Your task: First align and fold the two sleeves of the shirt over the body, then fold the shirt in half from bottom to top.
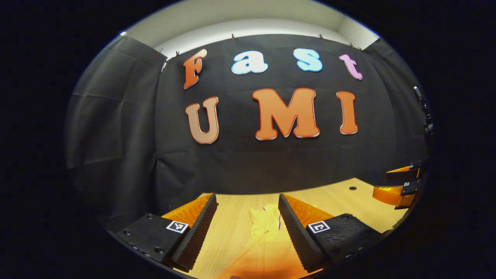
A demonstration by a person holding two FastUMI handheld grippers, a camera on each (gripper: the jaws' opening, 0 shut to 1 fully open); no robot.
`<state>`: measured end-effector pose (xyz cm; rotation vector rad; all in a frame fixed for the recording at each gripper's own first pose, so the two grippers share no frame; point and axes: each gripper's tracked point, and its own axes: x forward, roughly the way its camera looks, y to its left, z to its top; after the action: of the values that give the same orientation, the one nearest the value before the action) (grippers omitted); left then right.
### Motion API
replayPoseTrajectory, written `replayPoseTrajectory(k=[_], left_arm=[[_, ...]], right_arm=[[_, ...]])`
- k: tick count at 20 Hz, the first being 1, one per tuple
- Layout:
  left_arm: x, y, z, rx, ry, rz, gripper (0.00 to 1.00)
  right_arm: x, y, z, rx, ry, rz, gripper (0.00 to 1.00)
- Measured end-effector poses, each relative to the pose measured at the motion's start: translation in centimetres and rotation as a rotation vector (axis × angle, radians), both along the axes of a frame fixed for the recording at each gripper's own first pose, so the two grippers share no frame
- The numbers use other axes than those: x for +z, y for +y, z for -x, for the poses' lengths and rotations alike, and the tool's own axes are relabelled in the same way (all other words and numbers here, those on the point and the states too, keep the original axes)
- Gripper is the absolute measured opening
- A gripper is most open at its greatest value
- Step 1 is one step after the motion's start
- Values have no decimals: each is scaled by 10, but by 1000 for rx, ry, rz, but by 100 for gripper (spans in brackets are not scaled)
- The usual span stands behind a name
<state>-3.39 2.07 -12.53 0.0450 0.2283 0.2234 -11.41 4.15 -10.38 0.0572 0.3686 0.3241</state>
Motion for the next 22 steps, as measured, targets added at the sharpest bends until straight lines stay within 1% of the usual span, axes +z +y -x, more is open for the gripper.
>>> replayPoseTrajectory(k=[2,4,7,10,14,16,19,20,22], left_arm=[[-35,5,3,-12,103,20,96],[-66,4,9,-36,210,64,96],[-116,13,32,-37,381,111,96],[-158,18,55,-45,526,131,97],[-206,30,97,-44,709,169,97],[-224,33,115,-34,776,206,97],[-247,31,135,-17,874,292,97],[-259,38,143,-13,903,304,97],[-269,40,156,-24,956,332,99]], right_arm=[[-26,-1,13,21,91,26,99],[-57,2,28,49,220,53,99],[-100,5,61,85,408,86,99],[-132,7,88,115,550,99,99],[-172,11,113,120,655,155,100],[-185,11,124,110,709,164,100],[-207,18,146,113,797,182,100],[-213,17,148,112,809,194,100],[-224,17,155,112,838,217,100]])
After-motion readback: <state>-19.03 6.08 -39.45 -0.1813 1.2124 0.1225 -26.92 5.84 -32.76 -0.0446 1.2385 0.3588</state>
